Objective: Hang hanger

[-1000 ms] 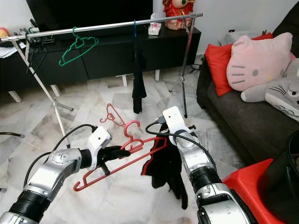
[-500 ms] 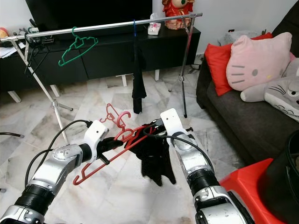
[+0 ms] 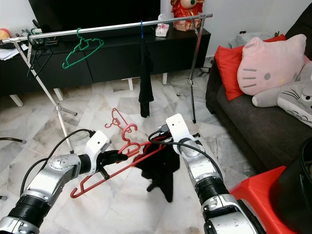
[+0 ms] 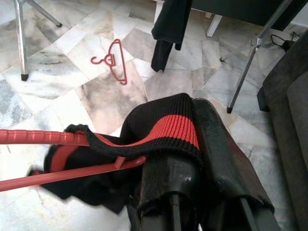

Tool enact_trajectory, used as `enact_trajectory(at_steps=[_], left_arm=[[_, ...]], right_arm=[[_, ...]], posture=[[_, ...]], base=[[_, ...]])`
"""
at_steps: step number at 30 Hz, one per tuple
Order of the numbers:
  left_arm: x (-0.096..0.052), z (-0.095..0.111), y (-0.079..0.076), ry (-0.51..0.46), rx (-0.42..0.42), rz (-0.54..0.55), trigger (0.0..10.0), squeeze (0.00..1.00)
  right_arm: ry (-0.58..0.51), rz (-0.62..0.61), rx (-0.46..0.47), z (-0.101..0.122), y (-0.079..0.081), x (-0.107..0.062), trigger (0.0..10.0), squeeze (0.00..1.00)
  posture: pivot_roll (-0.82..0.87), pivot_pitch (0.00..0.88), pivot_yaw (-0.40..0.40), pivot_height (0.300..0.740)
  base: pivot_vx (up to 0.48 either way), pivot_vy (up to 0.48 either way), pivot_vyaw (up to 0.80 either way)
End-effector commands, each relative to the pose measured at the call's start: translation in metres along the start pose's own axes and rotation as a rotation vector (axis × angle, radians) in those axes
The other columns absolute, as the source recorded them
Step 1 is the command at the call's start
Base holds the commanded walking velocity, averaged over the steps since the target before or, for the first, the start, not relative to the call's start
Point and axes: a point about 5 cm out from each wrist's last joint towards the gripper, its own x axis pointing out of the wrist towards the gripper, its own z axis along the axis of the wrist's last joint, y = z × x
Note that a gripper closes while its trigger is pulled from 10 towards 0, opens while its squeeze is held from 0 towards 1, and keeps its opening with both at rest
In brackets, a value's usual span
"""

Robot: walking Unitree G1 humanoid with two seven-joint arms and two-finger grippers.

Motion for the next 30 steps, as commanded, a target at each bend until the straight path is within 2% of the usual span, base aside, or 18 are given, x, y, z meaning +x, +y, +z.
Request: enact_trajectory(at_steps=[1,10,20,24,27,30], left_arm=[[-0.001,0.006,-0.002,-0.022,0.018,-0.015,10.0,0.00],[0.010,0.010,-0.012,-0.048,0.004,-0.047,10.0,0.00],[0.015,0.013,-0.013,-0.055,0.008,-0.038,10.0,0.00],[0.023,0.013,-0.008,-0.024,0.042,0.055,10.0,0.00],[0.026,0.017,-0.003,-0.041,0.023,0.120,10.0,0.00],[0.027,0.020,-0.002,-0.057,0.016,0.138,10.0,0.00]], right_arm=[[-0.027,-0.004,0.007,0.006,-0.001,-0.001,10.0,0.00],[-0.041,0.036,-0.003,0.013,0.006,-0.001,10.0,0.00],[-0.044,0.039,-0.004,0.015,0.007,-0.001,10.0,0.00],[-0.052,0.038,-0.011,0.019,0.004,-0.003,10.0,0.00],[-0.064,0.041,-0.029,0.024,0.005,-0.005,10.0,0.00],[-0.066,0.040,-0.029,0.025,0.005,-0.005,10.0,0.00]], posture=[[-0.07,0.000,0.019,0.740],[-0.08,0.000,0.016,0.740],[-0.08,0.000,0.020,0.740],[-0.08,0.000,0.021,0.740],[-0.08,0.003,0.023,0.740],[-0.09,0.007,0.025,0.740]], base=[[0.000,0.000,0.00],[0.000,0.000,0.00],[0.000,0.000,0.00],[0.000,0.000,0.00],[0.000,0.000,0.00],[0.000,0.000,0.00]])
